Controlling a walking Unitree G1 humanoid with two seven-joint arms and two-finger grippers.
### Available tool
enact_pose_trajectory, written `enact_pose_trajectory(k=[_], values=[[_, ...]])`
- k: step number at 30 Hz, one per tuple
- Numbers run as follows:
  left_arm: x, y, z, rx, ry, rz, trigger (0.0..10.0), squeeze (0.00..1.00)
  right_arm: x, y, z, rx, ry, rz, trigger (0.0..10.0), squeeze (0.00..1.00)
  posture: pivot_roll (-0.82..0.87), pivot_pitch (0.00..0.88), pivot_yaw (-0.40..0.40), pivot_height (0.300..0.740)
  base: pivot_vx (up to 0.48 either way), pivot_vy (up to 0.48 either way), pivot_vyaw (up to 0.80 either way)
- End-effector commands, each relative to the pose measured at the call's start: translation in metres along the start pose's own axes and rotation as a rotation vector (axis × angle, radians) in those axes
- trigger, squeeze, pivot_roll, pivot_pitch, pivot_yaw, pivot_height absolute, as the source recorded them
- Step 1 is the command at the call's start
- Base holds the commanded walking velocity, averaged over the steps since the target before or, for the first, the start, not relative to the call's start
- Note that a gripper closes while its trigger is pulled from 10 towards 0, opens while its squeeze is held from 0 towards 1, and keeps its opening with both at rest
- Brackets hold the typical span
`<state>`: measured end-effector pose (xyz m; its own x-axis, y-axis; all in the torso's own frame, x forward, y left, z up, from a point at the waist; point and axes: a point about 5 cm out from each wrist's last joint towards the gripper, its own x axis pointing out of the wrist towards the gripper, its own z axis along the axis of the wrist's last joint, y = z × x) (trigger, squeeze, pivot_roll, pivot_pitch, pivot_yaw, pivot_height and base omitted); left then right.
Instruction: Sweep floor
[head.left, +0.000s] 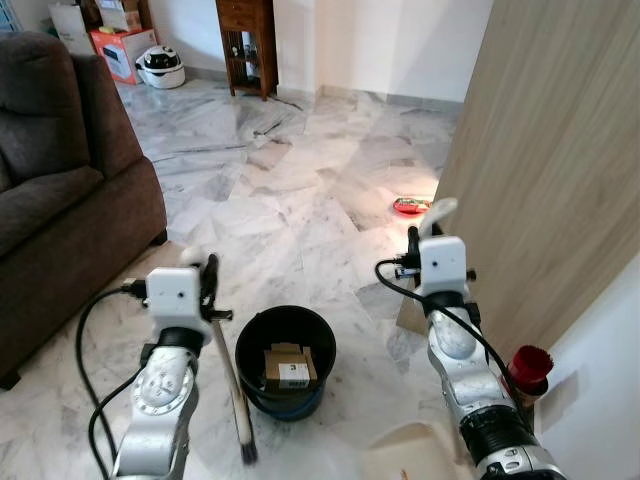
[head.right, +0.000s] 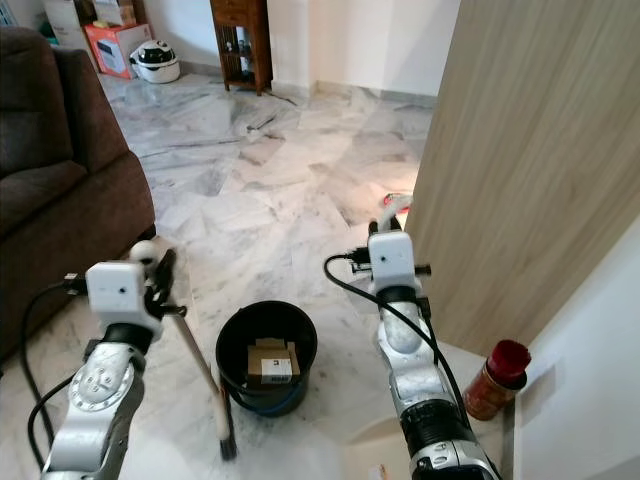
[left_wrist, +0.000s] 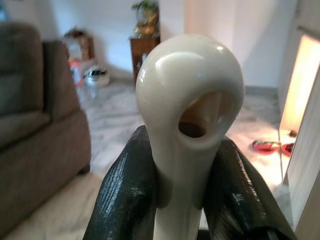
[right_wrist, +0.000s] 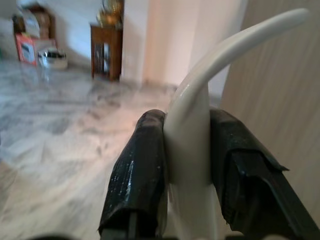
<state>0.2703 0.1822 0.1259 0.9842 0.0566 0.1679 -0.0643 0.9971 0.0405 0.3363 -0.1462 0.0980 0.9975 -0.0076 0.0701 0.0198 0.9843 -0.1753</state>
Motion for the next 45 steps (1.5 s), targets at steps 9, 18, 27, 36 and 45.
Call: enact_pose_trajectory(k=[9,18,27,36,45], values=[[-0.020,0.039,-0.015,0.414,0.308,-0.080,10.0,0.00,-0.008,-0.022,-0.017,-0.148,0.048,-0.089,10.0,0.00,0.01,0.000,0.038,0.740,0.000,0.000,0.00],[-0.046,0.043,-0.027,0.388,0.543,-0.197,10.0,0.00,-0.014,-0.034,-0.033,-0.317,0.153,-0.087,10.0,0.00,0.01,0.000,0.036,0.740,0.000,0.000,0.00],[-0.055,0.042,-0.038,0.342,0.624,-0.182,10.0,0.00,-0.022,-0.049,-0.039,-0.570,0.117,-0.100,10.0,0.00,0.00,0.000,0.034,0.740,0.000,0.000,0.00],[-0.055,0.038,-0.039,0.319,0.650,-0.190,10.0,0.00,-0.025,-0.046,-0.041,-0.594,0.105,-0.069,10.0,0.00,0.00,0.000,0.025,0.740,0.000,0.000,0.00],[-0.051,0.042,-0.036,0.243,0.586,-0.126,10.0,0.00,-0.027,-0.056,-0.052,-0.384,0.232,-0.129,10.0,0.00,0.00,0.000,0.021,0.740,0.000,0.000,0.00]])
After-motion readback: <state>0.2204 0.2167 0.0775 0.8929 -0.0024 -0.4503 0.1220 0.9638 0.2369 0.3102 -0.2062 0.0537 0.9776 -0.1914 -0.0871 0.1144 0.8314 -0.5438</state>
